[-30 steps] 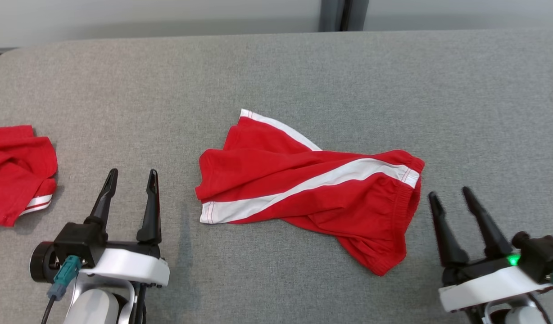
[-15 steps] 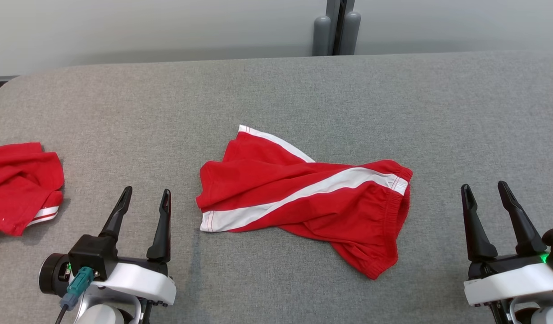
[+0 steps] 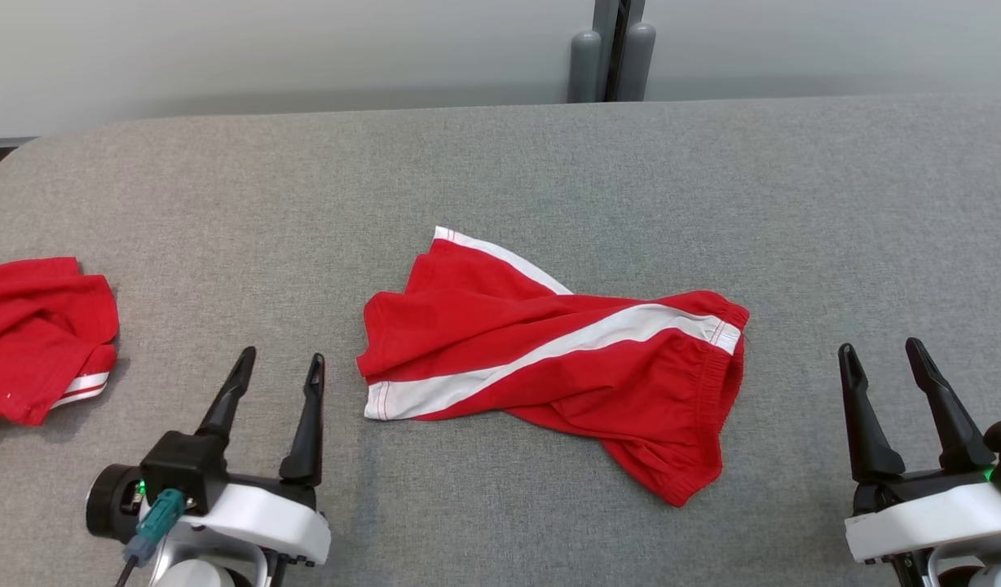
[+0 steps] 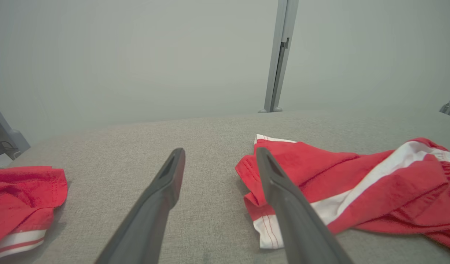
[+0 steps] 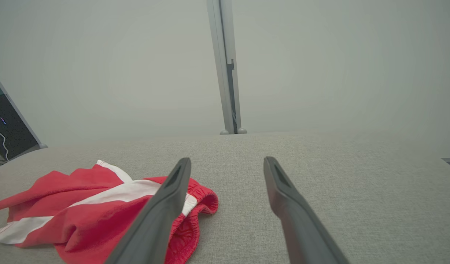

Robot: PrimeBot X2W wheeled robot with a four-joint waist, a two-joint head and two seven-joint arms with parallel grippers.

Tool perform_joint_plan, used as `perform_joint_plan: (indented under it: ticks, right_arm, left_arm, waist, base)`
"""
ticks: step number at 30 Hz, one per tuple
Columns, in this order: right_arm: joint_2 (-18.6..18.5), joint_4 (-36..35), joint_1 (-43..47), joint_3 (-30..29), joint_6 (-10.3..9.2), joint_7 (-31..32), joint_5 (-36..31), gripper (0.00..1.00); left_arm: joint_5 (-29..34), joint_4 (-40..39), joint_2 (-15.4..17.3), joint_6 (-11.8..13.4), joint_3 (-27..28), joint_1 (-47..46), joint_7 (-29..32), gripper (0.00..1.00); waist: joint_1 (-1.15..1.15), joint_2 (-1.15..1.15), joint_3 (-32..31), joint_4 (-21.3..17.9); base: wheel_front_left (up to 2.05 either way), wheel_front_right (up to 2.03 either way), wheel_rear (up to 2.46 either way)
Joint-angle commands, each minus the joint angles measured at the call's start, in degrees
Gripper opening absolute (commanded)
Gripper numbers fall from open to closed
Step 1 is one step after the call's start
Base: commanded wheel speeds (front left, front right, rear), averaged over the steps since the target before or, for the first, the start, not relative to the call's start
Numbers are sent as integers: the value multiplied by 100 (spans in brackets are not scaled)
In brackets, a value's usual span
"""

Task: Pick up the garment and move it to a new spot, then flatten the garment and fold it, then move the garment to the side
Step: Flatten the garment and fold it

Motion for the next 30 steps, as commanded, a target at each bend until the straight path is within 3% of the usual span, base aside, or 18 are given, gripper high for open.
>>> perform_joint_plan:
  ticks: [1,13,21,22,23,24,30]
  right_arm:
    - [-8,-28,7,6,3,29,15,100]
    - [22,95,-112,199,3,61,58,100]
    - [-1,219,-148,264,3,39,124,100]
    - [-9,238,-155,265,3,35,133,100]
    - [-13,254,-167,269,3,30,144,100]
    - [-16,274,-181,283,3,38,157,100]
    - [-48,325,-249,316,3,47,202,100]
  left_arm:
    - [9,10,28,-31,-32,-112,17,100]
    - [-270,979,-223,-560,-598,-428,697,100]
    - [-397,1535,-262,-614,-575,-676,702,98]
    - [-396,1587,-259,-630,-572,-694,701,80]
    - [-407,1626,-256,-656,-573,-721,682,33]
    - [-429,1648,-250,-669,-568,-747,656,0]
    - [-479,1742,-230,-691,-530,-794,579,0]
  waist:
    - [0,0,16,-2]
    - [0,0,279,-170]
    - [0,0,434,-253]
    - [0,0,445,-259]
    - [0,0,451,-264]
    - [0,0,455,-272]
    - [0,0,466,-308]
  base:
    - [0,0,0]
    - [0,0,0]
    - [0,0,0]
    - [0,0,0]
    - [0,0,0]
    - [0,0,0]
    - [0,0,0]
